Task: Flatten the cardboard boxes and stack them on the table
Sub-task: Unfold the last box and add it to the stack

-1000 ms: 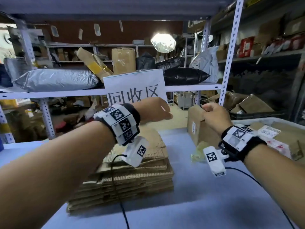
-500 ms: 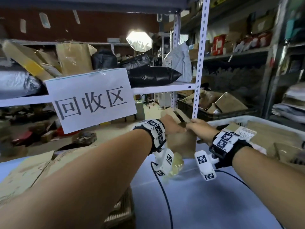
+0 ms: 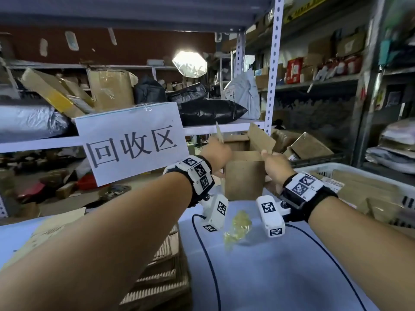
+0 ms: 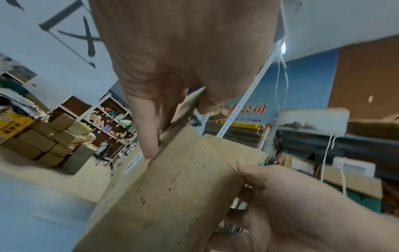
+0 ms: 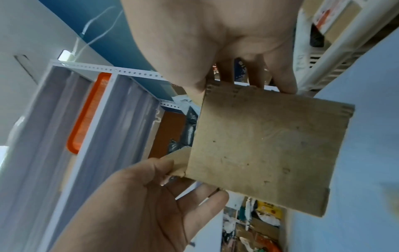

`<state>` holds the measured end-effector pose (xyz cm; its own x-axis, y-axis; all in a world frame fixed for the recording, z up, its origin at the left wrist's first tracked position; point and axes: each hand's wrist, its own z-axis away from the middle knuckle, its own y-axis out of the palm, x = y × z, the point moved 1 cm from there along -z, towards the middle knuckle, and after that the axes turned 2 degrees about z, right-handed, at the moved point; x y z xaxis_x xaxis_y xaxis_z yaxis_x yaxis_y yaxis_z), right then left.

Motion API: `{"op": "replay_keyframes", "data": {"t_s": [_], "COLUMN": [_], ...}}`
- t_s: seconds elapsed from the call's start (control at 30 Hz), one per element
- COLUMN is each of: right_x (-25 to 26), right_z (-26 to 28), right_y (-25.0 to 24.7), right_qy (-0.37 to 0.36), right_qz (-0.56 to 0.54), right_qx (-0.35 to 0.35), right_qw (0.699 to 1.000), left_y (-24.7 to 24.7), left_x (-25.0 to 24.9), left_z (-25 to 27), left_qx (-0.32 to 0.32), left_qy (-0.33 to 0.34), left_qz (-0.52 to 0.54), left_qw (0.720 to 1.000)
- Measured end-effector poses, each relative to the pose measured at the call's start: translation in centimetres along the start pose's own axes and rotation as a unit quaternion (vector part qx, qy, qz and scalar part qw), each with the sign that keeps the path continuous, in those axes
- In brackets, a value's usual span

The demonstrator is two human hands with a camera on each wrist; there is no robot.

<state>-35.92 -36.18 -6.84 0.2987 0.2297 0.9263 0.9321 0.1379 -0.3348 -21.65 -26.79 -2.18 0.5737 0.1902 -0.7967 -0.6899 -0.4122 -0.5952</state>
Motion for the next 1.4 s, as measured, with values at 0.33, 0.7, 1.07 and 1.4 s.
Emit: {"op": "replay_keyframes", "data": {"t_s": [0.33,0.7,1.07,1.4], "right_x": [10.0,8.8,7.0,7.9], "right_z": [11.3,24.9,26.4,26.6], "right_y": [-0.3,8.3,12.8,9.5], "right_qy": [-0.211,-0.263,-0.083,-0.226], "right_qz": [-0.047,-0.245,-0.224,-0.258], "right_qx": [-0.025,0.120,0.081,0.079], "right_qw": [0.976,0.926,0.968,0.936], "left_y": [-12.6,-18.9,-16.9,-16.7], "left_x": [-0.4,14.2,18.6,16.1], "left_z": [13.7,28.1,29.2,28.6], "left_qx": [0.048,-0.236,-0.204,-0.264], "left_qy": [0.117,0.096,0.092,0.125], "left_qz": [0.279,0.392,0.217,0.019], "left_qw": [0.952,0.884,0.950,0.956]}}
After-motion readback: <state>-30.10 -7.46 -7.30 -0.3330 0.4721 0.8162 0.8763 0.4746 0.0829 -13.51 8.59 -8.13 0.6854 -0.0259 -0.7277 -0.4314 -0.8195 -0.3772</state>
